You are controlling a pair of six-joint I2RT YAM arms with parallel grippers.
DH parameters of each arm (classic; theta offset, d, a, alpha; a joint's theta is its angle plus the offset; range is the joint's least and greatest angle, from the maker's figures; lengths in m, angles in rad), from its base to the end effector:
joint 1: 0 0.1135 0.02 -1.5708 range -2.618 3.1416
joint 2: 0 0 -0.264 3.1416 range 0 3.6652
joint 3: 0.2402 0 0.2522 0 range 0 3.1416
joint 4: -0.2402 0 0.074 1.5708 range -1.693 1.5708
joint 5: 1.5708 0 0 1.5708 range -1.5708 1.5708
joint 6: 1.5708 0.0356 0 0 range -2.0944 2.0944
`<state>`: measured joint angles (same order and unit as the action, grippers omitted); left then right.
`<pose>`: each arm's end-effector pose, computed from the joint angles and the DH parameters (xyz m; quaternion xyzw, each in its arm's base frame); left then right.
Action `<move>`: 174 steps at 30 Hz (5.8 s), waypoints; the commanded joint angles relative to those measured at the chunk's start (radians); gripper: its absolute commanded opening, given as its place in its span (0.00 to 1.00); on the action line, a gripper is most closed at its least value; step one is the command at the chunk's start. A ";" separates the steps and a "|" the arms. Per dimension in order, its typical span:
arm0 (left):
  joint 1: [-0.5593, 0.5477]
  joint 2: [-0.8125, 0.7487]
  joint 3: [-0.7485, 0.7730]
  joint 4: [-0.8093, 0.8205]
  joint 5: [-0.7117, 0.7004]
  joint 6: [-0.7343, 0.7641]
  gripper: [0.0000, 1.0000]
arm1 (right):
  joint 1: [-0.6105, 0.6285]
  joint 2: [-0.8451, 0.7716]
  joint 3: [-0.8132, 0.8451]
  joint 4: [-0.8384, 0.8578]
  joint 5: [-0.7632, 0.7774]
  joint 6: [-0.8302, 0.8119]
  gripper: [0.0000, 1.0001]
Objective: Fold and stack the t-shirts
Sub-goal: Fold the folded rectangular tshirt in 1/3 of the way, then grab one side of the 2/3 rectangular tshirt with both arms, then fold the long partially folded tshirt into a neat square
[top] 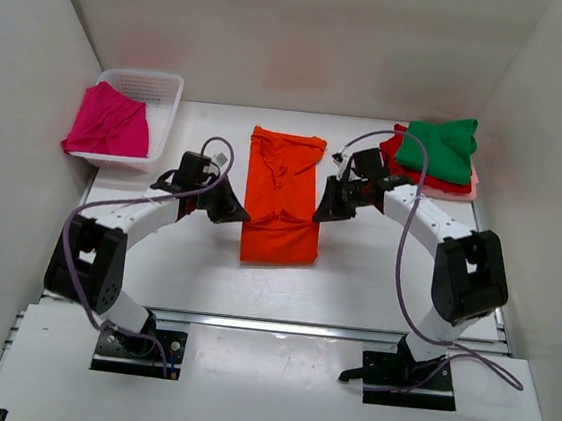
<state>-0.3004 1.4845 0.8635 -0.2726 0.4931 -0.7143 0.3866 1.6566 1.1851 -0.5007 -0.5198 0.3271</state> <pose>0.2791 -0.1041 0.2007 -0.1086 0.9118 -0.3577 0.1697 0.3149 0.1473 0.2321 -0.1032 0.9208 0.3296 0.1812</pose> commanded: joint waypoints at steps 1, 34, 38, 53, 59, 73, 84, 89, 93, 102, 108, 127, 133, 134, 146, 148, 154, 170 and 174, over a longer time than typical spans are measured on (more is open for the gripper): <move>0.041 0.075 0.077 0.064 0.047 0.039 0.03 | -0.029 0.080 0.087 -0.019 -0.035 -0.053 0.00; 0.167 0.448 0.160 0.878 0.043 -0.390 0.68 | -0.144 0.369 0.319 0.444 -0.077 0.139 0.40; 0.181 0.392 0.129 0.885 0.042 -0.389 0.70 | -0.181 0.247 0.170 0.593 0.064 0.233 0.63; -0.134 -0.098 -0.279 0.234 -0.390 -0.095 0.81 | 0.089 -0.136 -0.324 0.321 0.421 0.245 0.65; -0.178 -0.092 -0.362 0.283 -0.449 -0.171 0.78 | 0.176 -0.176 -0.440 0.383 0.468 0.360 0.65; -0.197 0.026 -0.334 0.389 -0.458 -0.226 0.61 | 0.127 -0.066 -0.441 0.513 0.383 0.380 0.50; -0.209 -0.163 -0.402 0.227 -0.416 -0.211 0.00 | 0.211 -0.165 -0.473 0.407 0.345 0.331 0.00; -0.233 -0.404 -0.511 0.075 -0.412 -0.235 0.00 | 0.319 -0.397 -0.654 0.355 0.376 0.409 0.00; -0.265 -0.564 -0.592 -0.025 -0.401 -0.276 0.00 | 0.440 -0.562 -0.751 0.312 0.400 0.507 0.00; -0.338 -0.813 -0.555 -0.192 -0.368 -0.376 0.00 | 0.526 -0.764 -0.786 0.199 0.322 0.570 0.00; -0.266 -0.725 -0.387 -0.186 -0.320 -0.294 0.00 | 0.361 -0.805 -0.667 0.099 0.219 0.462 0.00; 0.006 -0.017 0.170 0.167 -0.183 -0.166 0.08 | -0.081 -0.255 -0.173 0.261 0.012 0.144 0.00; 0.038 0.221 0.356 0.234 -0.137 -0.169 0.19 | -0.152 -0.088 -0.032 0.312 0.033 0.145 0.01; 0.041 0.247 0.412 0.228 -0.136 -0.157 0.21 | -0.169 -0.054 -0.024 0.326 0.038 0.145 0.00; 0.040 0.692 0.769 0.257 -0.180 -0.172 0.31 | -0.247 0.430 0.327 0.355 0.078 0.007 0.06; 0.041 0.675 0.723 0.390 -0.168 -0.183 0.41 | -0.247 0.514 0.492 0.295 0.096 -0.011 0.00; 0.060 0.734 0.844 0.252 -0.061 -0.071 0.51 | -0.241 0.588 0.581 0.237 0.106 -0.043 0.00; 0.006 0.750 0.787 0.299 -0.060 -0.079 0.56 | -0.226 0.545 0.530 0.265 0.100 -0.037 0.00; -0.009 0.758 0.828 0.207 -0.080 -0.024 0.57 | -0.230 0.539 0.521 0.269 0.095 -0.048 0.00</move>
<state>-0.2993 2.2536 1.6436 -0.0059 0.4114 -0.7856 0.1562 2.2650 1.7138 -0.2539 -0.4198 0.3050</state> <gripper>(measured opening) 0.563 0.009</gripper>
